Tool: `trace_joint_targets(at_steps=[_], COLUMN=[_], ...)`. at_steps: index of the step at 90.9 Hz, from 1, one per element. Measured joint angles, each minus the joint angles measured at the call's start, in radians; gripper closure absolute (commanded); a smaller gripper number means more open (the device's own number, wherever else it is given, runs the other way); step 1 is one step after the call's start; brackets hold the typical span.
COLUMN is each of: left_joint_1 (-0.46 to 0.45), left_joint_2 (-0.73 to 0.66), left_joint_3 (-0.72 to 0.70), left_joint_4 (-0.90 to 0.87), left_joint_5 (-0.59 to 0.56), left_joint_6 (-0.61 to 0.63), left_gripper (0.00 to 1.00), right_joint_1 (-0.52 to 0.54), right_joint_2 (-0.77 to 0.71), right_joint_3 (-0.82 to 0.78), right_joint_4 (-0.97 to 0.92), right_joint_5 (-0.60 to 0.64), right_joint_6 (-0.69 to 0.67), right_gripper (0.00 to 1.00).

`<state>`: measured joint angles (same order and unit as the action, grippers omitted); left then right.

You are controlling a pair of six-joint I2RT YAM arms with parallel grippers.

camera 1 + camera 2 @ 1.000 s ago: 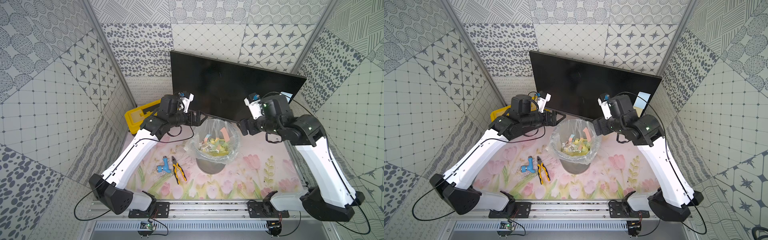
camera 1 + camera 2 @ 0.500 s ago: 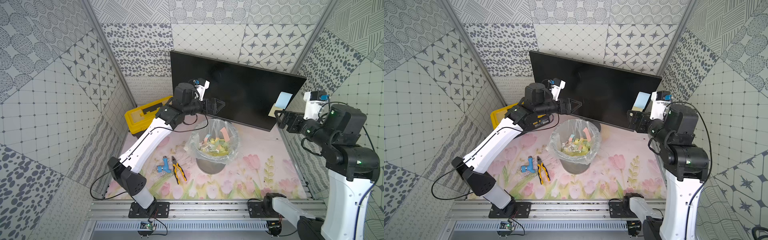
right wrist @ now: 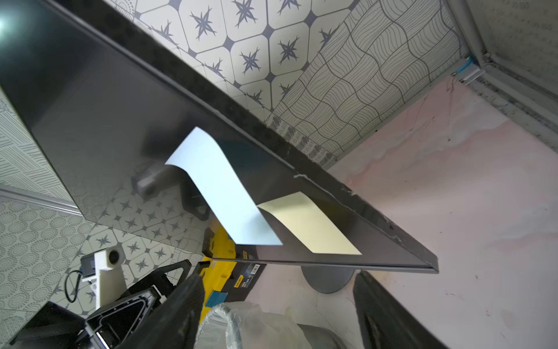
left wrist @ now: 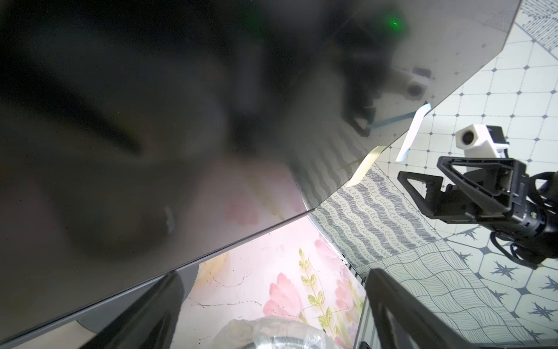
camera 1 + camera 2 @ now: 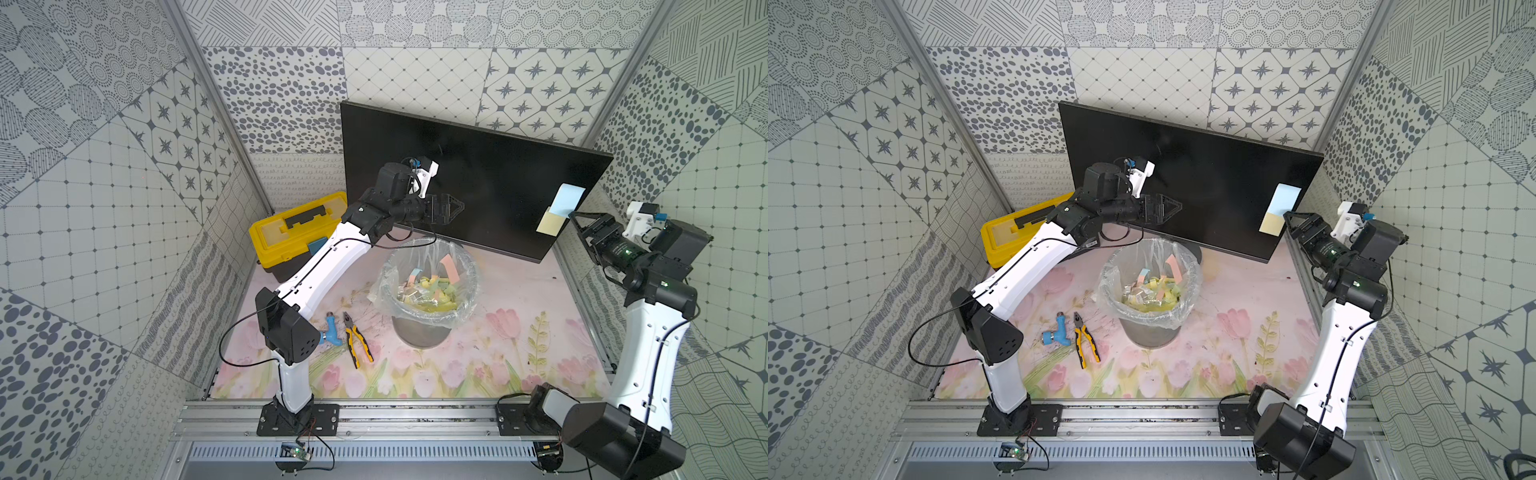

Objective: Remove the sticky note from the monitor
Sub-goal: Tear off the sticky note from the monitor.

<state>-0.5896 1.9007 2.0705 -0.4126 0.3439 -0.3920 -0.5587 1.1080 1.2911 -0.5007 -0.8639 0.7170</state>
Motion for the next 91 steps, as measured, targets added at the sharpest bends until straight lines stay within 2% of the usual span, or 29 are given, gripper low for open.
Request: trace_joint_targets(at_steps=[14, 25, 45, 67, 77, 91], left_joint_1=[0.000, 0.000, 0.000, 0.000, 0.000, 0.000], left_joint_2=[0.024, 0.037, 0.048, 0.049, 0.049, 0.049], left_joint_3=[0.014, 0.018, 0.024, 0.030, 0.032, 0.034], left_joint_4=[0.001, 0.000, 0.001, 0.001, 0.001, 0.001], left_joint_5=[-0.001, 0.000, 0.000, 0.000, -0.001, -0.001], left_joint_6=[0.002, 0.002, 0.002, 0.002, 0.002, 0.002], left_gripper=[0.01, 0.01, 0.01, 0.01, 0.01, 0.01], right_joint_1=[0.000, 0.002, 0.014, 0.048, 0.060, 0.067], right_joint_2=[0.019, 0.059, 0.093, 0.094, 0.106, 0.117], right_joint_3=[-0.047, -0.047, -0.047, -0.047, -0.042, -0.023], right_joint_4=[0.198, 0.290, 0.338, 0.357, 0.368, 0.371], right_joint_5=[-0.061, -0.090, -0.105, -0.119, -0.119, -0.115], right_joint_6=[0.171, 0.241, 0.297, 0.316, 0.324, 0.314], right_gripper=[0.19, 0.19, 0.22, 0.31, 0.42, 0.74])
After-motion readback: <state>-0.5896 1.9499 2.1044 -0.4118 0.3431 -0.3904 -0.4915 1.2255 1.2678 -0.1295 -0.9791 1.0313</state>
